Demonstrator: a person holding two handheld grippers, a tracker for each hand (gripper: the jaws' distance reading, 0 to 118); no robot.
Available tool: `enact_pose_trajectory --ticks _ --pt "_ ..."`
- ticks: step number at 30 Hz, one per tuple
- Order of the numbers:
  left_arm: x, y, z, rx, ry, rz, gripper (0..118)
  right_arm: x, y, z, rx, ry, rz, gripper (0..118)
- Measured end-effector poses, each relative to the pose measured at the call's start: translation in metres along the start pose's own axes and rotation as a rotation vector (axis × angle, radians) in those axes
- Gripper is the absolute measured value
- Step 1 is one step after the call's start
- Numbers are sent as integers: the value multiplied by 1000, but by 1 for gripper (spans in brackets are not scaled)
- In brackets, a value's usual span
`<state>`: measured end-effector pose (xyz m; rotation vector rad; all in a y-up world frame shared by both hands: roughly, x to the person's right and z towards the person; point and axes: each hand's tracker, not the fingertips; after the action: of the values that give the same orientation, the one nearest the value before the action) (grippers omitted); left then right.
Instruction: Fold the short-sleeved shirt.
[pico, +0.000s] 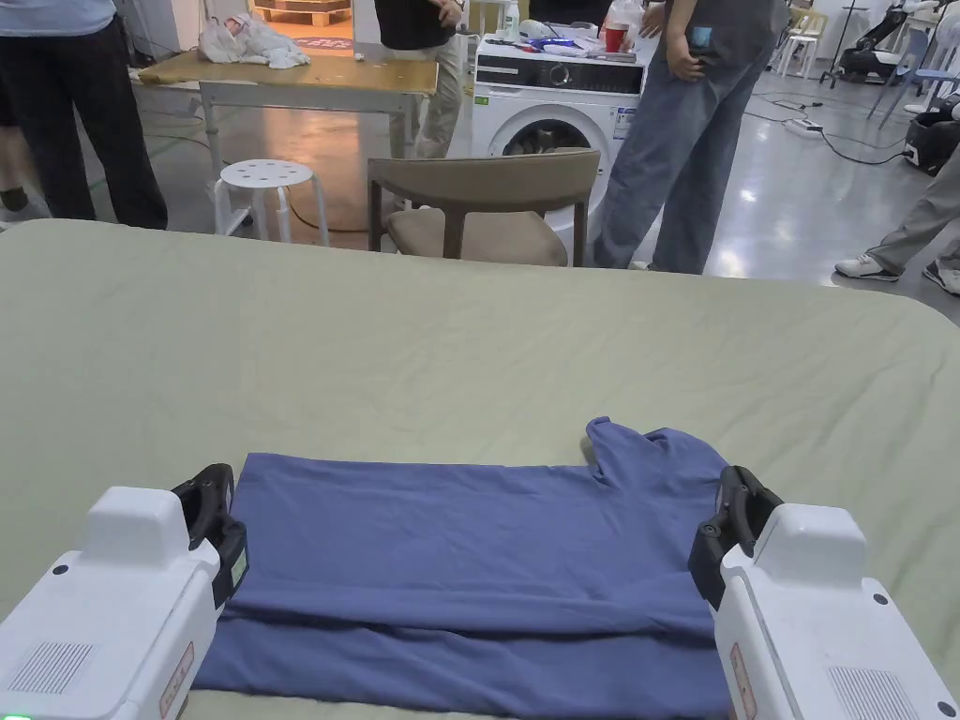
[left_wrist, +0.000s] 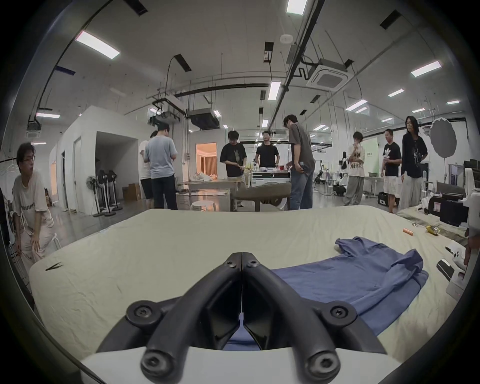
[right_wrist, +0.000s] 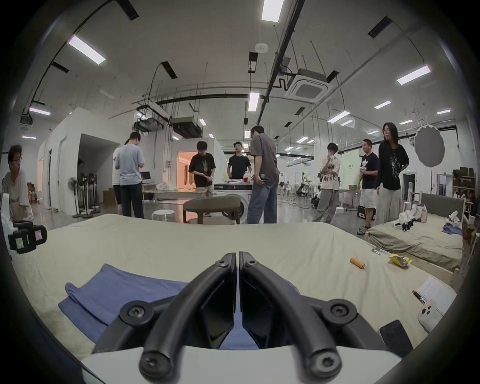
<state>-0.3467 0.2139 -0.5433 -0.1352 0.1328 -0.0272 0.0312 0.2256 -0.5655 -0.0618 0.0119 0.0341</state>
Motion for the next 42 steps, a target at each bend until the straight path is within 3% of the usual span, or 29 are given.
enact_pose_trajectory --ticks 5,15,17,19,22,27,31,35,36,37,40,42 --pt "-16 -2 5 -71 -14 -4 0 -5 1 9 23 -8 25 0" --pt "-77 -51 -49 -629 -48 156 2 3 -16 3 -79 26 21 0" --pt "-81 -62 -63 -731 -53 178 18 6 -19 4 -93 31 7 0" --pt "-82 -73 -72 -780 -33 186 49 8 -22 5 -103 27 14 0" --pt "-81 -89 -84 -859 11 161 59 13 -25 6 -120 16 21 0" --pt "-61 -102 -82 -854 49 65 50 28 -32 10 -159 -5 26 0" --pt "-44 -101 -79 -846 -3 5 4 55 -41 11 -221 -42 19 0" --pt "-42 -98 -72 -835 -18 -39 1 96 -59 -8 -421 -78 -7 1" --pt "-46 -95 -69 -819 -21 -24 1 106 -64 -14 -497 -80 3 4" --pt "-49 -92 -65 -803 -26 -10 1 115 -70 -20 -557 -89 3 16" --pt "-52 -83 -49 -764 -31 9 1 136 -90 -38 -700 -80 6 67" --pt "-52 -80 -43 -748 -34 16 1 142 -103 -46 -766 -44 -2 69"
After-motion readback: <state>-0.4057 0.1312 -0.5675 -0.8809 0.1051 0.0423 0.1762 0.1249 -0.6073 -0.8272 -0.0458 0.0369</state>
